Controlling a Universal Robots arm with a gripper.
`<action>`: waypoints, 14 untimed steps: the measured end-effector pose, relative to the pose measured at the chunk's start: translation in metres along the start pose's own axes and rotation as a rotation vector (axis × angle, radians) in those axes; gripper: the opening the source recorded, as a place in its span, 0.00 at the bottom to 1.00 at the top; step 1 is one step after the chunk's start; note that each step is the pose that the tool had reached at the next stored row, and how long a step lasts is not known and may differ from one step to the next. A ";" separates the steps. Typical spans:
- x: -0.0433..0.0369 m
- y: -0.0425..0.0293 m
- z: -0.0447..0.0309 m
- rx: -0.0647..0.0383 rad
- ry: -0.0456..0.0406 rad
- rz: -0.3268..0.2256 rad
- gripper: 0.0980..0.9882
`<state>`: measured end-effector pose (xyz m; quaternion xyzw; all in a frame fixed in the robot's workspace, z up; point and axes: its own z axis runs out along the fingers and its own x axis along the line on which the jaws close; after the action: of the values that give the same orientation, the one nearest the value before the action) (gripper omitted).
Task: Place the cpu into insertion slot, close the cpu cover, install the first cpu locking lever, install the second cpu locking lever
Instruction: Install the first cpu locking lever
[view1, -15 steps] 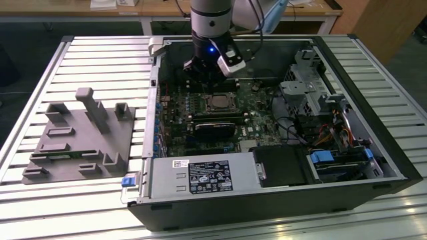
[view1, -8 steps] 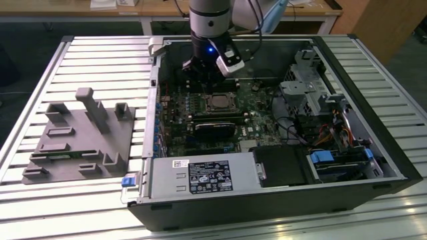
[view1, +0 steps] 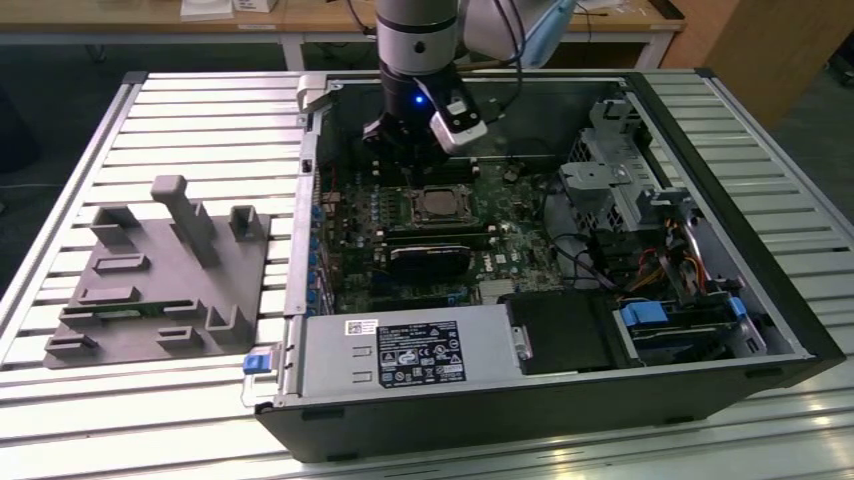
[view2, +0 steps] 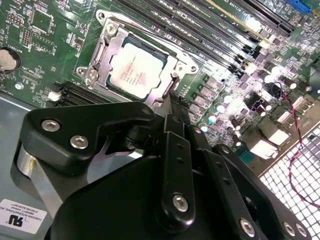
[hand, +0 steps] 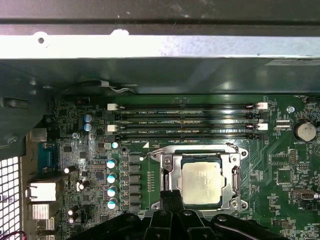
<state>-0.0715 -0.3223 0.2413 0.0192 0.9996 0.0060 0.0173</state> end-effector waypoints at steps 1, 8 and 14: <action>0.0002 0.0000 0.0000 0.000 0.0000 0.000 0.01; 0.0027 -0.0001 -0.0001 0.000 0.0000 0.000 0.01; 0.0095 -0.0004 -0.0004 0.000 0.0000 0.000 0.01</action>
<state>-0.0810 -0.3224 0.2414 0.0192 0.9996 0.0060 0.0173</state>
